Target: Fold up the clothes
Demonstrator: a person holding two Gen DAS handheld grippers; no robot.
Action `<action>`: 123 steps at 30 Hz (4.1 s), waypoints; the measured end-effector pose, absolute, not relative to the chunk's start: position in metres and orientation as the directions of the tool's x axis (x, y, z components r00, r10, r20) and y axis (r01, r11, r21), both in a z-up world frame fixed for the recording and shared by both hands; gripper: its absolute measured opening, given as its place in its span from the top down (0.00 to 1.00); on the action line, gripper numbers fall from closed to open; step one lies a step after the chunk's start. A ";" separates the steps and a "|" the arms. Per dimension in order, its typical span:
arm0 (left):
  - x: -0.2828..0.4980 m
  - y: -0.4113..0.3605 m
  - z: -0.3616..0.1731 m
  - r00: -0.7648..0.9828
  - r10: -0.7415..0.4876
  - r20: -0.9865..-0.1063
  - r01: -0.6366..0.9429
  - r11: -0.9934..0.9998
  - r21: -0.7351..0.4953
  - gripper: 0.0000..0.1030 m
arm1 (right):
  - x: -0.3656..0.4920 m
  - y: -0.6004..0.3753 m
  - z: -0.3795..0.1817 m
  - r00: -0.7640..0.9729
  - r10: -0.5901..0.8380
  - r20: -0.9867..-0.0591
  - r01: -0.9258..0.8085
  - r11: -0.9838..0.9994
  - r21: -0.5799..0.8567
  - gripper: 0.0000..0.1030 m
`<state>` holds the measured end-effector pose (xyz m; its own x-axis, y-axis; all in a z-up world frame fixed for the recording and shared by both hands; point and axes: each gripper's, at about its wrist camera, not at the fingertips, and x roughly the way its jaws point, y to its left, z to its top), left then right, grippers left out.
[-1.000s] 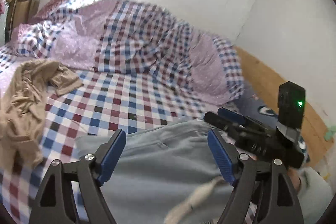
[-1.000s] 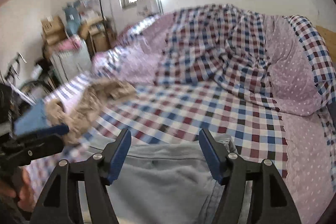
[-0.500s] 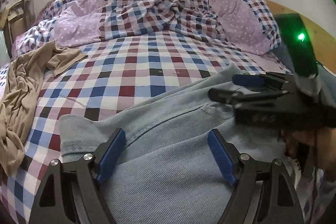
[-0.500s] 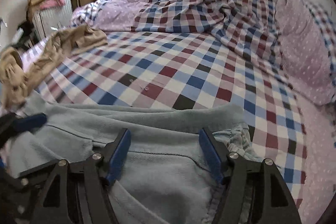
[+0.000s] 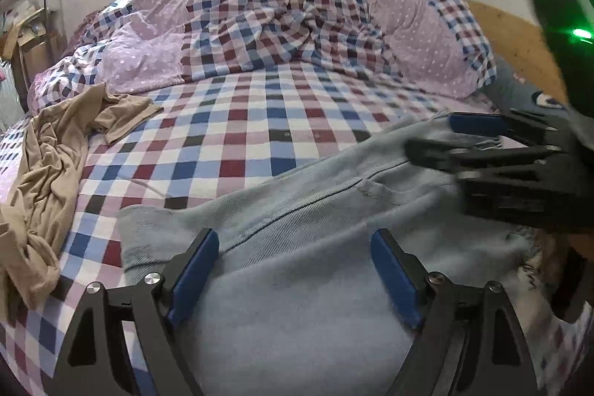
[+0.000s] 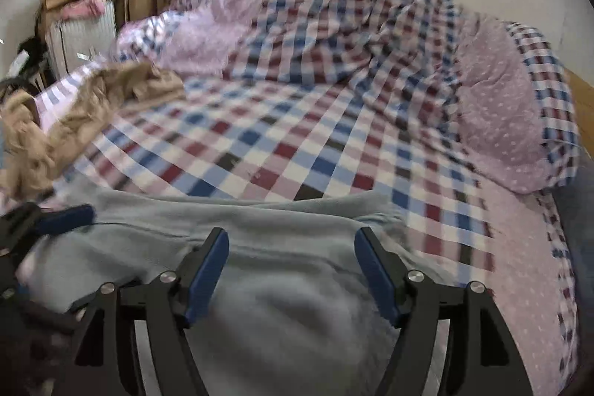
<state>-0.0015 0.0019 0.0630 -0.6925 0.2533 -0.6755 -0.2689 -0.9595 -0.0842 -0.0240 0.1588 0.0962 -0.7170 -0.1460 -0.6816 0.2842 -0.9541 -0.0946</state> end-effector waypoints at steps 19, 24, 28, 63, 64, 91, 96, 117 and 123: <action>0.085 0.006 0.063 -0.623 0.367 -0.690 -0.343 -0.922 -0.181 0.15 | 0.091 0.154 0.049 -0.642 -0.254 -0.723 0.288 -0.954 0.080 0.24; 0.094 0.013 0.051 -0.613 0.343 -0.712 -0.346 -0.927 -0.148 0.15 | 0.087 0.153 0.042 -0.632 -0.254 -0.732 0.301 -0.951 0.070 0.22; 0.098 0.014 0.054 -0.631 0.330 -0.702 -0.332 -0.933 -0.140 0.15 | 0.087 0.152 0.042 -0.642 -0.246 -0.726 0.300 -0.952 0.057 0.21; 0.097 -0.104 0.069 -0.713 0.081 -0.696 -0.043 -0.996 -0.073 0.15 | 0.139 0.245 0.078 -0.741 -0.038 -0.670 -0.046 -0.993 0.108 0.16; 0.096 -0.106 0.068 -0.709 0.092 -0.699 -0.039 -0.995 -0.091 0.15 | 0.137 0.251 0.077 -0.739 -0.036 -0.673 -0.062 -0.991 0.121 0.16; 0.026 -0.102 0.025 -0.286 0.798 -0.531 -0.090 -0.574 -0.814 0.15 | 0.064 0.352 0.058 -0.520 -0.558 -0.647 0.190 -0.814 0.550 0.16; 0.010 -0.097 0.025 -0.264 0.809 -0.525 -0.112 -0.567 -0.816 0.15 | 0.022 0.355 0.049 -0.411 -0.584 -0.701 0.237 -0.810 0.536 0.16; -0.001 -0.097 0.021 -0.246 0.827 -0.506 -0.131 -0.546 -0.827 0.15 | -0.029 0.371 -0.001 -0.130 -0.897 -0.422 0.260 -0.441 0.859 0.06; -0.002 -0.094 0.022 -0.254 0.816 -0.519 -0.133 -0.561 -0.817 0.15 | -0.041 0.327 0.003 -0.060 -0.816 -0.574 0.316 -0.561 0.765 0.00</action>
